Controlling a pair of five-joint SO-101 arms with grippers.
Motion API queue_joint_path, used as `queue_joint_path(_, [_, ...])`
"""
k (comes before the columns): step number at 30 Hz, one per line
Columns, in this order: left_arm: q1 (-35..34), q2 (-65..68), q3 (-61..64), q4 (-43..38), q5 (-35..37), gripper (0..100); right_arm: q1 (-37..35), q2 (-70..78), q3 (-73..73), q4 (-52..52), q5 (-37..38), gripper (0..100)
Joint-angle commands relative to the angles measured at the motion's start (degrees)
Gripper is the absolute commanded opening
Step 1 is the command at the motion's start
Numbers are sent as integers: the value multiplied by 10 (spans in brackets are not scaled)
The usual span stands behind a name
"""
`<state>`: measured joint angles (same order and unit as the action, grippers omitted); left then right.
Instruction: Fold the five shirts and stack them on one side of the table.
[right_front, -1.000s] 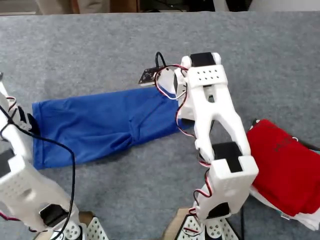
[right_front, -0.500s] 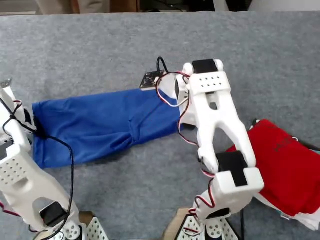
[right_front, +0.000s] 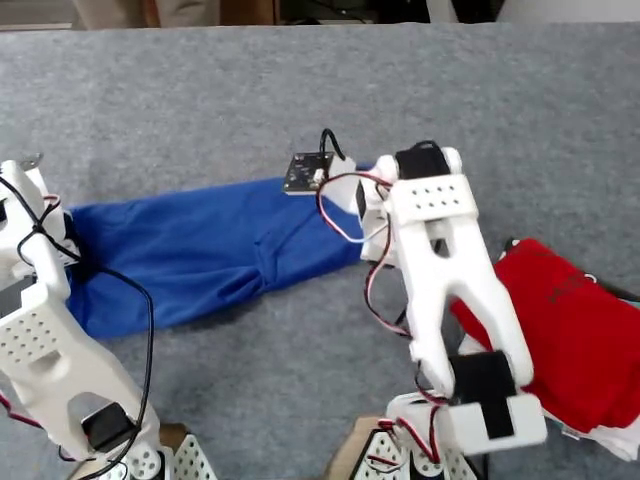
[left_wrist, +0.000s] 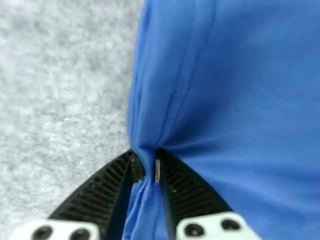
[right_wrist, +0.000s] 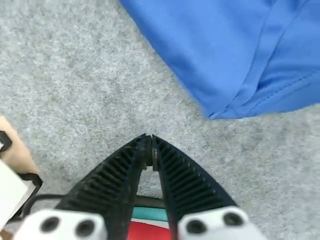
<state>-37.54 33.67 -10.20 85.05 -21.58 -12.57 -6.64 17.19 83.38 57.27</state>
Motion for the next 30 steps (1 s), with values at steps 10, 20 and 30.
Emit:
queue_joint_path(10, [-46, -51, -203, 157, -6, 18, 97, -61, 158, -349, -221, 5])
queue_joint_path(20, [85, -77, -158, 159, 58, 18, 125, -61, 380, -755, -338, 5])
queue_joint_path(30, [348, -217, -146, 157, 156, 18, 287, -61, 333, -776, -530, 5])
